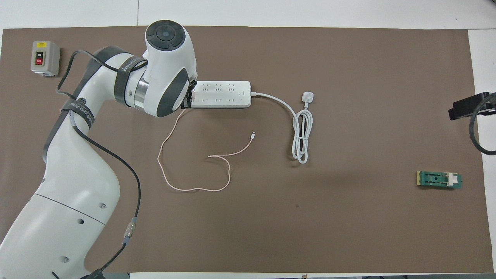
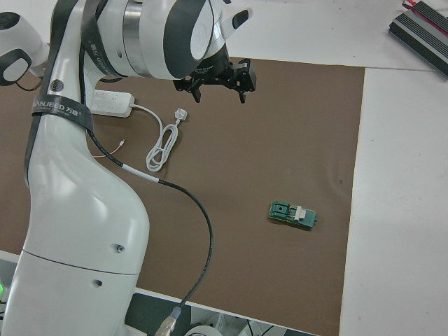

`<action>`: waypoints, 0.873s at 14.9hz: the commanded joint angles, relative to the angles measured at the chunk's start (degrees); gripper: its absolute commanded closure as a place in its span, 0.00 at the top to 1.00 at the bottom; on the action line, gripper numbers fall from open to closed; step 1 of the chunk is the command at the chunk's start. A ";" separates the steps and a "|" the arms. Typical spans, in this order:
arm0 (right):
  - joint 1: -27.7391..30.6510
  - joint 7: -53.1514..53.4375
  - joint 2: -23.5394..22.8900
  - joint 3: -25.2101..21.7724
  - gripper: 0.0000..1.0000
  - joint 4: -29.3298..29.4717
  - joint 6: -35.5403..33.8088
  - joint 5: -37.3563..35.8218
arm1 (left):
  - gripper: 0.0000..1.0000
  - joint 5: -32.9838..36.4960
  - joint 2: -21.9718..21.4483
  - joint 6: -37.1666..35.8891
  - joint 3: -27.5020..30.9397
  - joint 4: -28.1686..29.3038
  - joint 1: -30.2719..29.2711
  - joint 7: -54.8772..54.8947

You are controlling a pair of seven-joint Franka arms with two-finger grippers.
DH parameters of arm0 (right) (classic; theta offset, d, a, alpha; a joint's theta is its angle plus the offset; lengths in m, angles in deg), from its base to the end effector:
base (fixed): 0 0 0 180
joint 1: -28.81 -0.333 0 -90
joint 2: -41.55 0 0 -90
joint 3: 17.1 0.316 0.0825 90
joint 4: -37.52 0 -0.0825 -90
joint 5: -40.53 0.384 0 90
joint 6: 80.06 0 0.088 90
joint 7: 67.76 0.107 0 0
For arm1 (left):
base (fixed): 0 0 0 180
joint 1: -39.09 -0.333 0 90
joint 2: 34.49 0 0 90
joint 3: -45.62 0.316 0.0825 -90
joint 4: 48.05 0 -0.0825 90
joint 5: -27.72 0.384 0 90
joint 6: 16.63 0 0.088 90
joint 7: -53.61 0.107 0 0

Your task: Plug charger into power strip

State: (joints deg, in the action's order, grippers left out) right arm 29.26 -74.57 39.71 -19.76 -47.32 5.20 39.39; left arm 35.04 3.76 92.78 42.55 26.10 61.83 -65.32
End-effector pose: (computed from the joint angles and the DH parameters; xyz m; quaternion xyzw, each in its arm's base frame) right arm 0.5556 -0.0320 0.6417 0.9994 0.0316 -0.0132 0.0096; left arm 0.6644 -0.3012 0.3493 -0.6993 -0.7131 -0.0332 0.0374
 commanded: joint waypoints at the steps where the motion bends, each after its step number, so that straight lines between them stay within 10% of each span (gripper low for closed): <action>1: 0.86 0.91 1.40 0.64 1.00 -1.47 -0.35 0.96 | 0.00 0.33 2.00 -1.56 -0.45 -0.94 0.02 0.63; 13: 0.86 0.91 1.40 0.64 1.00 -1.47 -0.35 0.96 | 0.00 0.33 1.82 -1.92 -0.63 -0.41 1.16 0.19</action>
State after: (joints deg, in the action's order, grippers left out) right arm 29.26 -74.57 39.71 -19.76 -47.32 5.20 39.39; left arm 35.34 3.83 91.01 41.93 25.95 62.17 -65.16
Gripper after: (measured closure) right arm 0.000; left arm 0.661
